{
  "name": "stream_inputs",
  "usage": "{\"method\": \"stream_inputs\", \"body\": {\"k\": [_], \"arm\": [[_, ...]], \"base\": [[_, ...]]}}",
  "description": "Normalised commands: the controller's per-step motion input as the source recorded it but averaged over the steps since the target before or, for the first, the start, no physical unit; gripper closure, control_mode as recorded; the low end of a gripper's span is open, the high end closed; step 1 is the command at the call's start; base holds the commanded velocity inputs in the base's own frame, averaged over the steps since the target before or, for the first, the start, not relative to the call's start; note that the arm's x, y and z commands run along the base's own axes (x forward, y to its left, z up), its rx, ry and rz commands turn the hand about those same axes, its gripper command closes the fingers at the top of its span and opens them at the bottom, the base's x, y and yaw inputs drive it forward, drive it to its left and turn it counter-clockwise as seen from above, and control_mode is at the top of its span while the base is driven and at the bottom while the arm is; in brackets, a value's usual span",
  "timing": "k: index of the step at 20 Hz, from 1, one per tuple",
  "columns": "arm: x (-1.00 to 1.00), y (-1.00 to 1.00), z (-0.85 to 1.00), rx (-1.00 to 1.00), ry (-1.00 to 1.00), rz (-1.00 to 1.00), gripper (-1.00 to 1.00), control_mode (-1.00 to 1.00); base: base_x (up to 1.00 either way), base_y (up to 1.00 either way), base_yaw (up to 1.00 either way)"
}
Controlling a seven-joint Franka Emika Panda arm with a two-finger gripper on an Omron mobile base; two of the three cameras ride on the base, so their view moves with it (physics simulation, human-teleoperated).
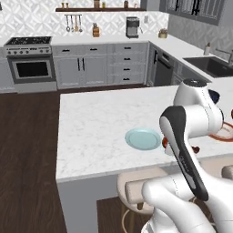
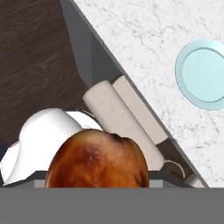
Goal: Pick the chicken drumstick and cucumber from their plates and place them in the bowl. Then put the bowl in the fridge.
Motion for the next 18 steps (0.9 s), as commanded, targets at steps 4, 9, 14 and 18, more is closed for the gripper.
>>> {"method": "stream_inputs", "body": {"k": [4, 9, 14, 18], "arm": [[0.0, 0.0, 0.0, 0.0, 0.0, 0.0, 1.0, 1.0], [0.0, 0.0, 0.0, 0.0, 0.0, 0.0, 1.0, 1.0], [0.0, 0.0, 0.0, 0.0, 0.0, 0.0, 1.0, 1.0], [0.0, 0.0, 0.0, 0.0, 0.0, 0.0, 1.0, 1.0]], "base": [[-0.58, -0.45, -0.02], [-0.39, -1.0, -0.02], [-0.04, -1.0, -0.1], [0.0, -1.0, -0.13]]}}
